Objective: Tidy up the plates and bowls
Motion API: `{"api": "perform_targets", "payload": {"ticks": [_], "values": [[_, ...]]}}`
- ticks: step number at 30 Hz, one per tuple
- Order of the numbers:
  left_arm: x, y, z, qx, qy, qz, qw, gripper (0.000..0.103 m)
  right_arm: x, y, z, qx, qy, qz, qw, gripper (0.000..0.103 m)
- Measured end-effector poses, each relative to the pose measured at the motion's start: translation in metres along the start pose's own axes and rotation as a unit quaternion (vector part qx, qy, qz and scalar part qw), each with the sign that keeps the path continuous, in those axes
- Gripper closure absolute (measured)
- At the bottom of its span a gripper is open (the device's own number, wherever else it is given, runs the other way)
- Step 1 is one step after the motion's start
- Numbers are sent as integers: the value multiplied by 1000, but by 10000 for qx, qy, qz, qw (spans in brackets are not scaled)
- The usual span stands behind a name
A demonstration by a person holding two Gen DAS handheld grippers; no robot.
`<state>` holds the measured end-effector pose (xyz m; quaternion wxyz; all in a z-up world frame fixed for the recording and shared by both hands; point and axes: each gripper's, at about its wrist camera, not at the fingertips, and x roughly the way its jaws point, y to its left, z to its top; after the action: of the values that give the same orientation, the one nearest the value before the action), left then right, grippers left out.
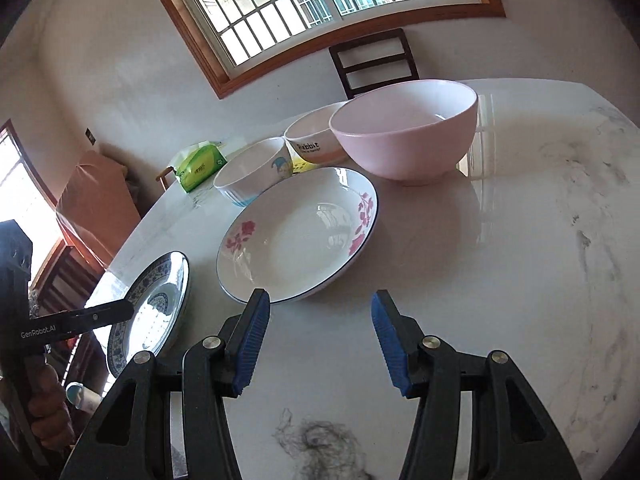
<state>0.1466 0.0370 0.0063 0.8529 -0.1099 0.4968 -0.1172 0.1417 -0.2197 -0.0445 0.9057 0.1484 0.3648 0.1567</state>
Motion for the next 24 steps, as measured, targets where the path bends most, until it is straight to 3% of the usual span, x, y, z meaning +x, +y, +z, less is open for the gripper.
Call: {"api": "perform_targets", "payload": {"ticks": [5,11,24], "values": [[28,-8,31,-137,222,-199,9995,70,13,-20,11,343,11,140,9993,52],[56,-8,52,-195,316,67,9993,70,26,-30,23,461,-13,209,9987,52],[94,13,69,-584,535,62,9968,70,43,-33,35,329,-80,134,9993,52]]}}
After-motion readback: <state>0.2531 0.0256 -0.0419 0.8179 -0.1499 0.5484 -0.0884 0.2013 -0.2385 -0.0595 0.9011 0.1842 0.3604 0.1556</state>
